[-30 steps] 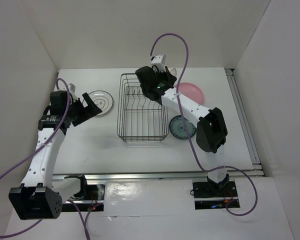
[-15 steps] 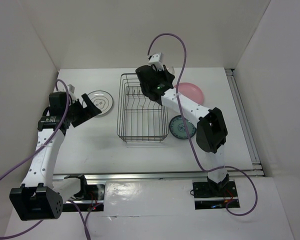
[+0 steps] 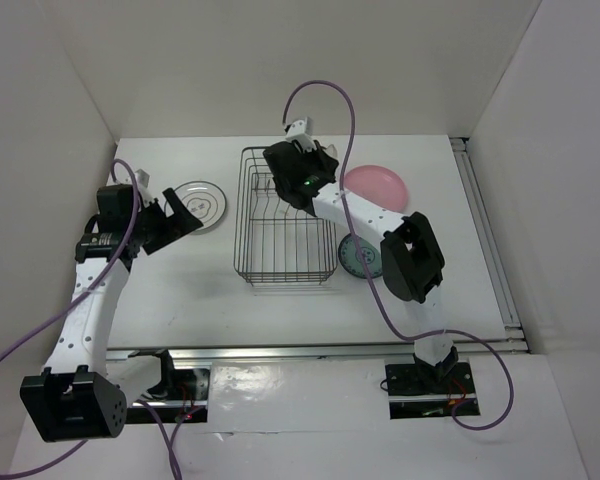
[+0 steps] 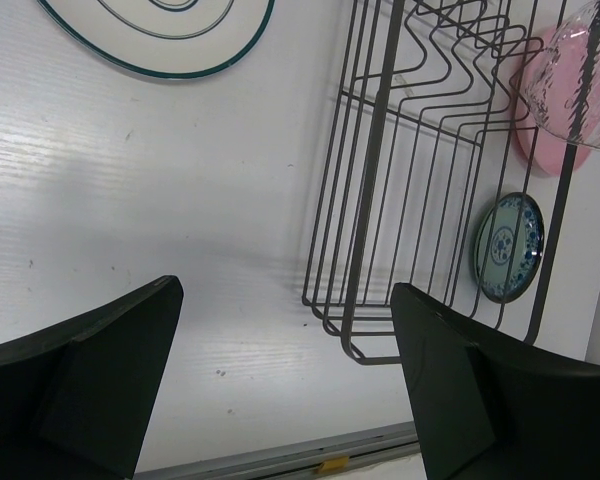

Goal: Load the plates into the dish rack

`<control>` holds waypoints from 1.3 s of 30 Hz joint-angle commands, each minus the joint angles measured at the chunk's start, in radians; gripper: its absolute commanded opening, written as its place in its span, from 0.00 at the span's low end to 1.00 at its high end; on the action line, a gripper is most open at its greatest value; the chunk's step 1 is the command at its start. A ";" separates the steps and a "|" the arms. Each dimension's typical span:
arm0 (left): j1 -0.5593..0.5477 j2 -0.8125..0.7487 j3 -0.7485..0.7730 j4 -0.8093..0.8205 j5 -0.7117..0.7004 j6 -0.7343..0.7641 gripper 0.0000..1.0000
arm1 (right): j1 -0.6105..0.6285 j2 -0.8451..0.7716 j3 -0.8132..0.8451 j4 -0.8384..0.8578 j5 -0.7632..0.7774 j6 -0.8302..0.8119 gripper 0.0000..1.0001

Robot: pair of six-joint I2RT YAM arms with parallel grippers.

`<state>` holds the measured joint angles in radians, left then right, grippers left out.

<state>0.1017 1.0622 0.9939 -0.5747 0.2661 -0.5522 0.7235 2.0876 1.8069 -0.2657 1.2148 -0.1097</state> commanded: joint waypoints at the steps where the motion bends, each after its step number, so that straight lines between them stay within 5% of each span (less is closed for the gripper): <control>1: 0.013 -0.021 -0.003 0.027 0.019 0.018 0.99 | 0.007 0.003 0.000 0.052 0.008 -0.005 0.00; 39: 0.013 -0.021 -0.003 0.036 0.028 0.018 0.99 | -0.042 -0.055 -0.072 0.086 -0.106 -0.102 0.00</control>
<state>0.1089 1.0622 0.9939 -0.5747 0.2749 -0.5518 0.6926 2.0884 1.7489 -0.1513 1.1450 -0.2249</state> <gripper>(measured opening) 0.993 0.027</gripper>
